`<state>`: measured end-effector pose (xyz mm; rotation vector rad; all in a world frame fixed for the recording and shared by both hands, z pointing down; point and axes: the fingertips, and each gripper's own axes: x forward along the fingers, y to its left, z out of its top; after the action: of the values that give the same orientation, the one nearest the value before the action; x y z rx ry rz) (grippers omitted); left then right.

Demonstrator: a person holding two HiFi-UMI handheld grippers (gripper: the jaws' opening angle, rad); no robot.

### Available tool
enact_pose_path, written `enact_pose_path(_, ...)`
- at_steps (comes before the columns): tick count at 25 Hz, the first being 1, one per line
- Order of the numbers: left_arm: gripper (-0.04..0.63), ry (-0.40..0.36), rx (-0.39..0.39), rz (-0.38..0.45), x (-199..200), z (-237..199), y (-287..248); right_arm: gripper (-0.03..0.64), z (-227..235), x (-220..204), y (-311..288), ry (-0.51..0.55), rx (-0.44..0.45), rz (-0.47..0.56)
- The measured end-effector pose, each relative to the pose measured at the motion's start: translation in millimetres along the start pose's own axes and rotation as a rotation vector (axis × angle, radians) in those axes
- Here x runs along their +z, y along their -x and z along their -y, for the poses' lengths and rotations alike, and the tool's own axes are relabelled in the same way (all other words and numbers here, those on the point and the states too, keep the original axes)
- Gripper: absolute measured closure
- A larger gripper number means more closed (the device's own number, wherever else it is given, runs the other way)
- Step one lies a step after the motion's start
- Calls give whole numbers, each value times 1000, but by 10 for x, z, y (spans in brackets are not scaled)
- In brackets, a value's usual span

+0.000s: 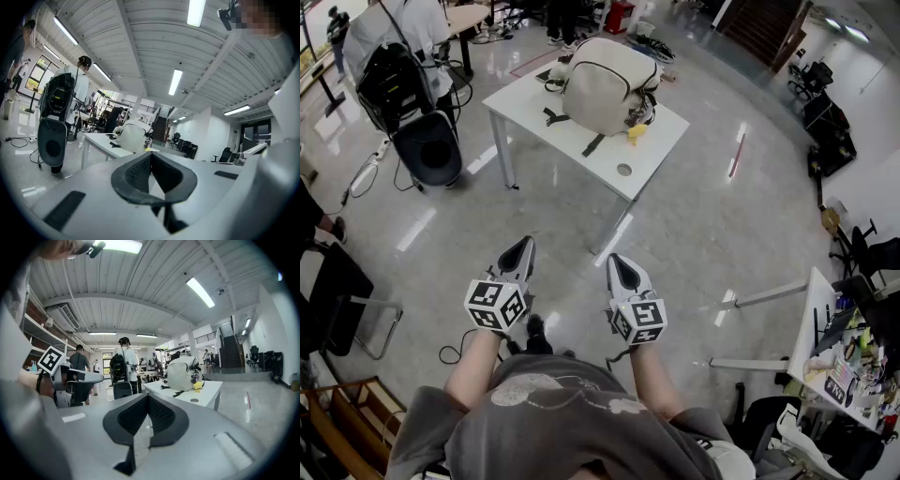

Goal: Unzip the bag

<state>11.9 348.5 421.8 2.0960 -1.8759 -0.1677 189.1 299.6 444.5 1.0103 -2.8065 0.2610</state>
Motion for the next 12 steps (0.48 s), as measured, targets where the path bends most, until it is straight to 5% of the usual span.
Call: enact_pose_path(12,589,8,3,-32,-63,-155,-299,617,206,-62,-278,-12,-12,-28)
